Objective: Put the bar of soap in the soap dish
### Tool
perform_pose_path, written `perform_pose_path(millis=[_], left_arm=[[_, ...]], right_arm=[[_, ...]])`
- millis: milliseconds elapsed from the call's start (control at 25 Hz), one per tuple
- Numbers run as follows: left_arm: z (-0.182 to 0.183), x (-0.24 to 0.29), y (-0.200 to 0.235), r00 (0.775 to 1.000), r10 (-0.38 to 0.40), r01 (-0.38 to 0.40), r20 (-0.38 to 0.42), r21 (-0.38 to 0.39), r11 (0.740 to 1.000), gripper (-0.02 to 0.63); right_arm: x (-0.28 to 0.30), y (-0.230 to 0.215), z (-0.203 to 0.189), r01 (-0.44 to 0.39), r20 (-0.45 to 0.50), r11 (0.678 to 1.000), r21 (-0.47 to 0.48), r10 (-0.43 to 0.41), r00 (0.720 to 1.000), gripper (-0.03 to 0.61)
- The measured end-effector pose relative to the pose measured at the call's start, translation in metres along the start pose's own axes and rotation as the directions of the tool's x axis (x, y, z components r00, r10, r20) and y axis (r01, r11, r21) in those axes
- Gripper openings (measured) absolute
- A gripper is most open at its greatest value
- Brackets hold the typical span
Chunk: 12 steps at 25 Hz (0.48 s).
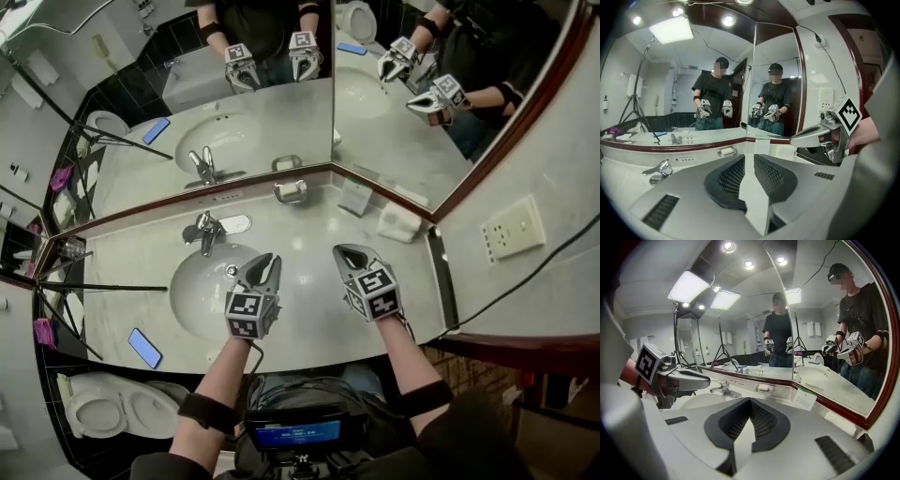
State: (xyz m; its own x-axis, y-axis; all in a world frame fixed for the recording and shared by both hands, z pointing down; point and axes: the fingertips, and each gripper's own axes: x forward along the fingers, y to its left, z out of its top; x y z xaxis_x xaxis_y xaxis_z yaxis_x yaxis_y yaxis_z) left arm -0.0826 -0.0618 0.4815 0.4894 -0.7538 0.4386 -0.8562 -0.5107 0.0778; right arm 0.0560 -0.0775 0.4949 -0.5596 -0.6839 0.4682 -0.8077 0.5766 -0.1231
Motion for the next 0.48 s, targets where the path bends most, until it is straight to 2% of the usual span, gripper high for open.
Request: perform_pose_path(millis=[160, 240, 480], left_arm=[[-0.001, 0.03, 0.001, 0.997, -0.047, 0.052, -0.054, 0.092, 0.994, 0.142], [0.0, 0.049, 0.003, 0.995, -0.069, 0.08, -0.077, 0.144, 0.986, 0.148], [0.0, 0.117, 0.022, 0.977, -0.117, 0.167, -0.179, 0.293, 0.941, 0.234]], right_arm=[[0.019, -0.002, -0.005, -0.004, -0.016, 1.0, -0.002, 0.004, 1.0, 0.018], [0.03, -0.005, -0.005, -0.005, -0.019, 1.0, 0.0, 0.005, 1.0, 0.018], [0.072, -0.018, -0.004, -0.003, -0.017, 1.0, 0.01, 0.004, 1.0, 0.018]])
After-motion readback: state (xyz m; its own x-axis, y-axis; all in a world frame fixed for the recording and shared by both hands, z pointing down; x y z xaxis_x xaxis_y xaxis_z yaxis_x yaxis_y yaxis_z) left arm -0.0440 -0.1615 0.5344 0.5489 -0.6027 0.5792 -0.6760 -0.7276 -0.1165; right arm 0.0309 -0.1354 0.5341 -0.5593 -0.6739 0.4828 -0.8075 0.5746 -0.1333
